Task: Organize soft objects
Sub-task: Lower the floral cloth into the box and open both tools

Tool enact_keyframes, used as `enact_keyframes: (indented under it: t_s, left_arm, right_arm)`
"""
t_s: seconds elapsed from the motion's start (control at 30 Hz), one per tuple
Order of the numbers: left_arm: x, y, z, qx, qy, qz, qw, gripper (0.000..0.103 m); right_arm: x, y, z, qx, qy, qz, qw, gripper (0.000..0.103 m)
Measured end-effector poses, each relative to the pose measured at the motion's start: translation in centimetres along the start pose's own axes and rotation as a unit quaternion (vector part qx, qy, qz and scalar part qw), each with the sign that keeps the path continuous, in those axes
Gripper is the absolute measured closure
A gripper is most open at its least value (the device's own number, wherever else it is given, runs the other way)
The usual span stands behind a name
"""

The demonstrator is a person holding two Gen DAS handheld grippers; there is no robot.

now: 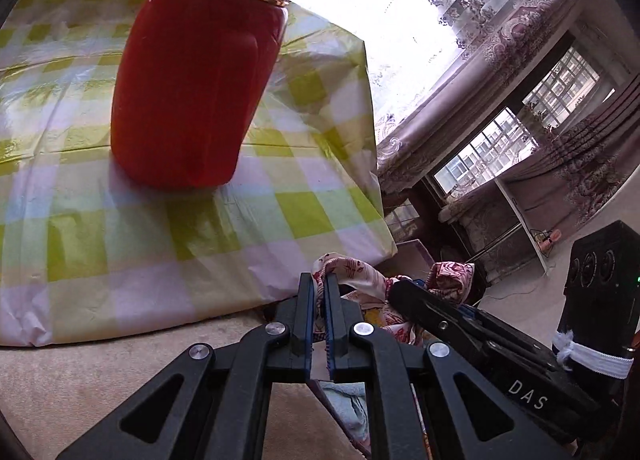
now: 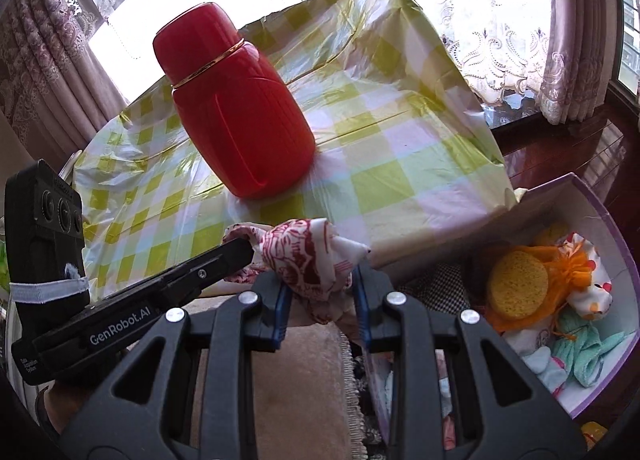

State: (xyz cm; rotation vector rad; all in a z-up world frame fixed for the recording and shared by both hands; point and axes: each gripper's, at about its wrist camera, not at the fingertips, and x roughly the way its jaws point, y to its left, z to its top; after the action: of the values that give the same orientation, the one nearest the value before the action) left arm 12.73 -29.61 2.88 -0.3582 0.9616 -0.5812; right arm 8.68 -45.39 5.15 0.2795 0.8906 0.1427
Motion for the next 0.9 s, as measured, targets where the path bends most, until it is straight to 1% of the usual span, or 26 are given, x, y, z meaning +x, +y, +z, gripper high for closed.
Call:
enact_keyframes:
  t_s: [0.13, 0.2, 0.23, 0.27, 0.33, 0.4, 0.47, 0.5, 0.53, 0.6, 0.67, 0.73, 0.83, 0.9]
  left_arm:
    - [2.1, -2.4, -0.4, 0.009, 0.025, -0.023, 0.9994, 0.098]
    - [3.1, -3.6, -0.9, 0.016, 0.040, -0.026, 0.9987, 0.091]
    - [3.4, -4.1, -1.2, 0.023, 0.049, -0.020, 0.9983, 0.076]
    - [3.7, -4.4, -1.5, 0.029, 0.054, -0.012, 0.9980, 0.058]
    - [3.7, -4.7, -2.1, 0.031, 0.064, -0.002, 0.9975, 0.050]
    - [3.6, -5.0, -2.8, 0.033, 0.079, -0.001, 0.9963, 0.047]
    - [3.3, -5.3, -3.7, 0.037, 0.092, 0.013, 0.9950, 0.033]
    - [3.1, -5.2, -4.1, 0.035, 0.102, 0.019, 0.9940, 0.030]
    - [3.1, -5.1, -4.5, 0.030, 0.110, 0.024, 0.9932, 0.027]
    - [2.7, -5.0, -5.2, 0.029, 0.116, 0.041, 0.9919, 0.027]
    - [2.3, -5.2, -5.7, 0.038, 0.118, 0.066, 0.9901, 0.025]
    - [2.5, -5.4, -5.9, 0.049, 0.121, 0.079, 0.9883, 0.025]
    - [2.8, -5.6, -6.1, 0.054, 0.123, 0.077, 0.9880, 0.018]
    - [2.9, -5.7, -6.1, 0.055, 0.124, 0.080, 0.9875, 0.016]
  right_arm:
    - [-1.8, -2.9, -0.3, 0.015, -0.002, -0.034, 0.999, 0.072]
    - [-2.6, -4.0, -0.6, 0.019, 0.000, -0.052, 0.998, 0.072]
    - [-2.9, -4.4, -0.7, 0.019, 0.003, -0.068, 0.997, 0.071]
    - [-3.2, -5.0, -0.9, 0.018, 0.007, -0.090, 0.996, 0.068]
    - [-4.0, -6.1, -1.3, 0.025, 0.005, -0.120, 0.992, 0.039]
    - [-4.9, -7.3, -1.5, 0.034, 0.001, -0.137, 0.990, 0.030]
    - [-5.5, -8.2, -1.9, 0.042, 0.006, -0.149, 0.988, 0.030]
    - [-5.7, -8.5, -2.1, 0.044, 0.008, -0.155, 0.987, 0.030]
    - [-5.9, -8.8, -2.3, 0.045, 0.010, -0.160, 0.986, 0.029]
    - [-6.3, -9.1, -2.7, 0.044, 0.015, -0.169, 0.984, 0.028]
    - [-6.7, -9.3, -3.1, 0.043, 0.019, -0.177, 0.983, 0.028]
    - [-7.0, -9.6, -3.3, 0.042, 0.020, -0.185, 0.982, 0.027]
    - [-7.2, -10.1, -3.4, 0.047, 0.020, -0.193, 0.980, 0.027]
    - [-7.4, -10.2, -3.4, 0.047, 0.020, -0.196, 0.979, 0.027]
